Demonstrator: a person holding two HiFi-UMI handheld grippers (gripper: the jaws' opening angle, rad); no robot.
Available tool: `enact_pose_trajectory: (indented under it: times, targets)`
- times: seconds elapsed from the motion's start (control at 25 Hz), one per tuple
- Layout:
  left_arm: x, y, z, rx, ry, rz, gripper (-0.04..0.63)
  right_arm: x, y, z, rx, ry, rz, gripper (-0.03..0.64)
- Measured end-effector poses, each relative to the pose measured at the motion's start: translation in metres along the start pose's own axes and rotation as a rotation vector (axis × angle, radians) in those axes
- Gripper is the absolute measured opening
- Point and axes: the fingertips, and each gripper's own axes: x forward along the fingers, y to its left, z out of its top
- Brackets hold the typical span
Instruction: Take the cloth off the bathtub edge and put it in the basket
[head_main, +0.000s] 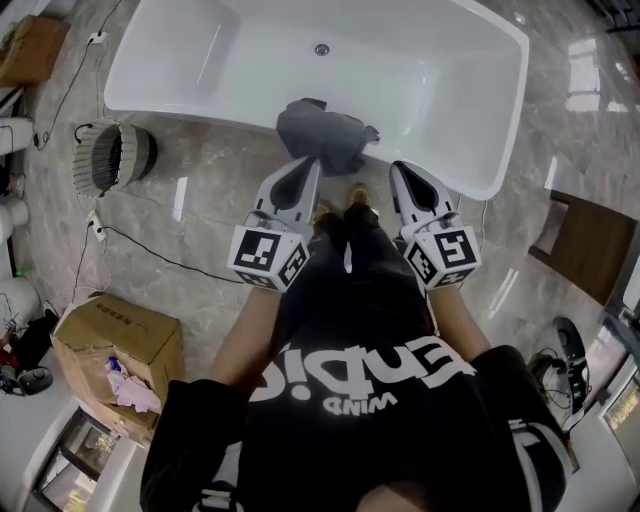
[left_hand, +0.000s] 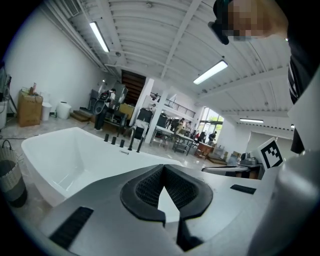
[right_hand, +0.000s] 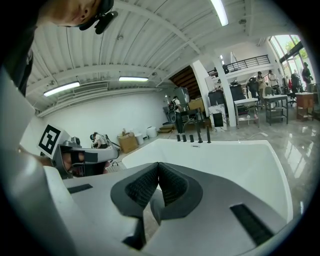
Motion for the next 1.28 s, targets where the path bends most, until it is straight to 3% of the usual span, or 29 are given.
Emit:
enact_pose_trajectory:
  times: [0.28,0.44,0.68,0.88,1.12,1.28]
  targets:
    - [0.033,0.036,-0.049,-0.031,0.02,-0.007,0.012,0.032,-0.028,-0.039,-0.067,0.017,-0.038,0.014]
    - [0.052,0.056,-0.068,-0.081,0.029,-0.033,0.014,0.044,-0.036,-0.065,-0.053,0.054,-0.048,0.014]
    - [0.063,0.062,-0.075,-0.043,0.064,-0.048,0.02,0.046,-0.034,-0.073,-0.006,0.075,-0.042,0.014]
    - [0.069,0.054,-0.076,-0.039,0.064,-0.098,0.301,0.05,-0.031,-0.065,0.003,0.066,-0.02,0.014]
    - [0.077,0.049,-0.092,0.025,0.144,-0.167,0.324,0.05,-0.038,-0.065,0.026,0.067,-0.037,0.014]
    - [0.09,0.055,-0.121,0.102,0.254,-0.226,0.322,0.051,-0.042,-0.069,0.036,0.075,-0.049,0.014]
